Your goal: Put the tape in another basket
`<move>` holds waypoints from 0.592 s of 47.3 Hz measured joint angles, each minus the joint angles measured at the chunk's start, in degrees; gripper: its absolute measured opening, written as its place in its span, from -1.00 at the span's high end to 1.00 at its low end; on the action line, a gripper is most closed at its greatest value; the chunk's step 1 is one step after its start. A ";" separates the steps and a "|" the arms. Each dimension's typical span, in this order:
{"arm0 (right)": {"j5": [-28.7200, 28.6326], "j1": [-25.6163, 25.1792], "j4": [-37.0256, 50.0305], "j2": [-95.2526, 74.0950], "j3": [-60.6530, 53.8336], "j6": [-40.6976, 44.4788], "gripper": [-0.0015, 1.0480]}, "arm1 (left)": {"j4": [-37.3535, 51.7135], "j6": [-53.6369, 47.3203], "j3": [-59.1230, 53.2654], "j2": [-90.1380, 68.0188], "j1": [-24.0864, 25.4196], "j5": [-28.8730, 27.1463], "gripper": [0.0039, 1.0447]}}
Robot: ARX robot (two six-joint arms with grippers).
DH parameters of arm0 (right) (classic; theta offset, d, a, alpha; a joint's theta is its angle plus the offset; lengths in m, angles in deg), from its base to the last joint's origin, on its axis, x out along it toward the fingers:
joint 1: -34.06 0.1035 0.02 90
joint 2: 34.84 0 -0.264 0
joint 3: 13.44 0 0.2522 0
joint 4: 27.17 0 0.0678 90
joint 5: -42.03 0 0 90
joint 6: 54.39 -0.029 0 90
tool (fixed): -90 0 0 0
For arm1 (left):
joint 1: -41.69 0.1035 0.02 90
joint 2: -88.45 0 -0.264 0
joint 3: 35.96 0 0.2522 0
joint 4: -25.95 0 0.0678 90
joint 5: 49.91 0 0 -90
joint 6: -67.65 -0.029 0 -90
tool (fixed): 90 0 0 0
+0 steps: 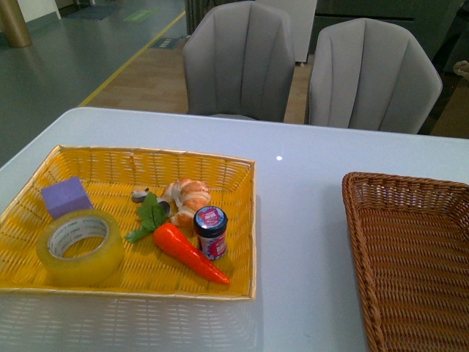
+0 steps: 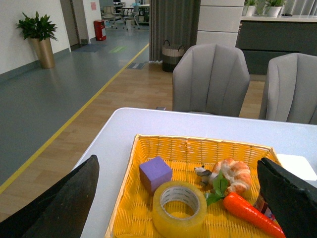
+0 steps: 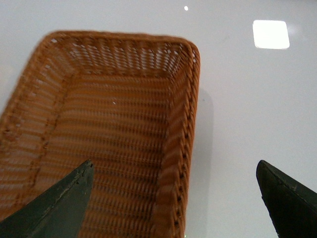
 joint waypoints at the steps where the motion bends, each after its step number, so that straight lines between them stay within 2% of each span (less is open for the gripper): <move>1: 0.57 -0.11 0.13 -3.08 1.31 0.20 -0.83 | 0.00 0.00 0.00 0.00 0.00 0.00 -0.83; 28: 8.28 0.87 4.20 -24.74 7.13 3.67 -0.83 | 0.00 0.00 0.00 0.00 0.00 0.00 -0.83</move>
